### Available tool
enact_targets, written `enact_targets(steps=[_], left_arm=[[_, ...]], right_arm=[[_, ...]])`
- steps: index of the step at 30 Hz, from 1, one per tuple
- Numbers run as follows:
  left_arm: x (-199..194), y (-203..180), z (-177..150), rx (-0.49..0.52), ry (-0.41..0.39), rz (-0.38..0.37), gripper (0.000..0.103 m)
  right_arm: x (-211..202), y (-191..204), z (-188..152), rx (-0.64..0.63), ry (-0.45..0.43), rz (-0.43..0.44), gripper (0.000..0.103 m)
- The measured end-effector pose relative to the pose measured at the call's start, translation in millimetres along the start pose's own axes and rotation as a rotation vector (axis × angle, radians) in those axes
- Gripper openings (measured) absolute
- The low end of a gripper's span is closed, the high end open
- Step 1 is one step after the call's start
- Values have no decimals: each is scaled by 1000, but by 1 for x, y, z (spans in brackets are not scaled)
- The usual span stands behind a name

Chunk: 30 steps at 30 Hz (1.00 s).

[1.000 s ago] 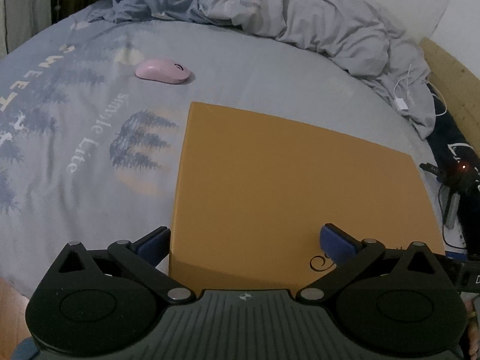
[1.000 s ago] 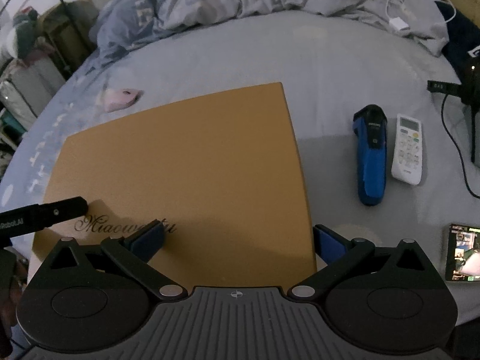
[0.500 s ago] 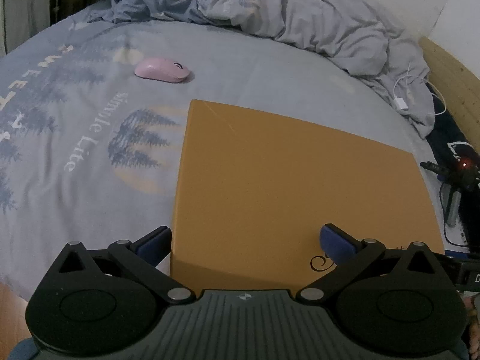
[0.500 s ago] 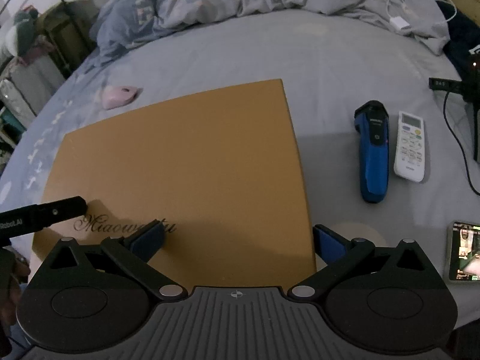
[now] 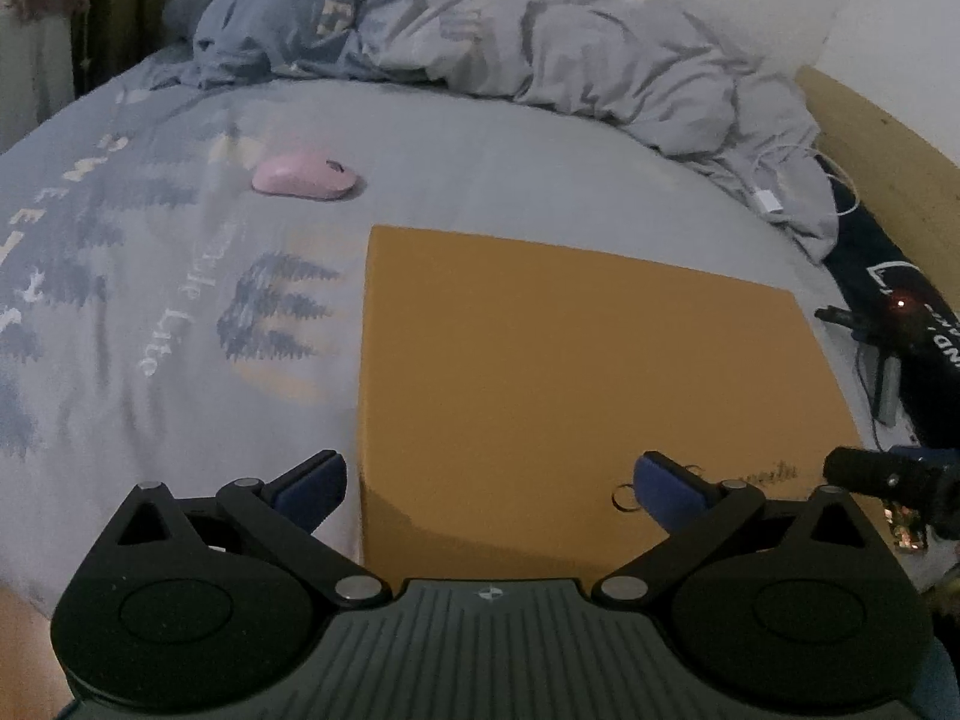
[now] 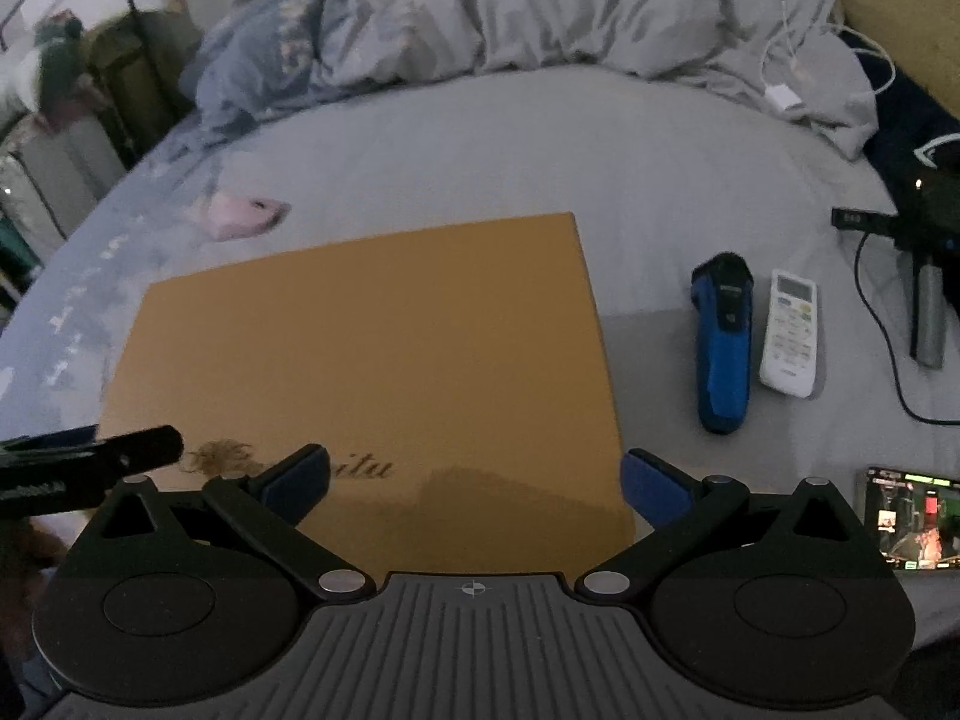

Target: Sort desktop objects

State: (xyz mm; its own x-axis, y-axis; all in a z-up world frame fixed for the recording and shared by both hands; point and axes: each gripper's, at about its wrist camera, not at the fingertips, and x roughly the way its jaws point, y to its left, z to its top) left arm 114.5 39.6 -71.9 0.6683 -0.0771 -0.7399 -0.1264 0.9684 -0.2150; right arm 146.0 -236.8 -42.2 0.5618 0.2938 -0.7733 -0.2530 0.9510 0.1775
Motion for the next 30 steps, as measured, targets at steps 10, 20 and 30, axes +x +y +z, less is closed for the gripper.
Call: enact_targets(steps=[10,20,30], left_arm=[[-47,-14,1,44,-105,-28,103],[-93,-35,-27,165,-197,-55,103],[-124,-42,-57,220,-238,-76,103]], right_arm=[[-53,12,-13,-50,-114,-10,103],[-103,13,-32,-81,-220,-45,103],[-118,15,-76,-68,-233,-59,103]])
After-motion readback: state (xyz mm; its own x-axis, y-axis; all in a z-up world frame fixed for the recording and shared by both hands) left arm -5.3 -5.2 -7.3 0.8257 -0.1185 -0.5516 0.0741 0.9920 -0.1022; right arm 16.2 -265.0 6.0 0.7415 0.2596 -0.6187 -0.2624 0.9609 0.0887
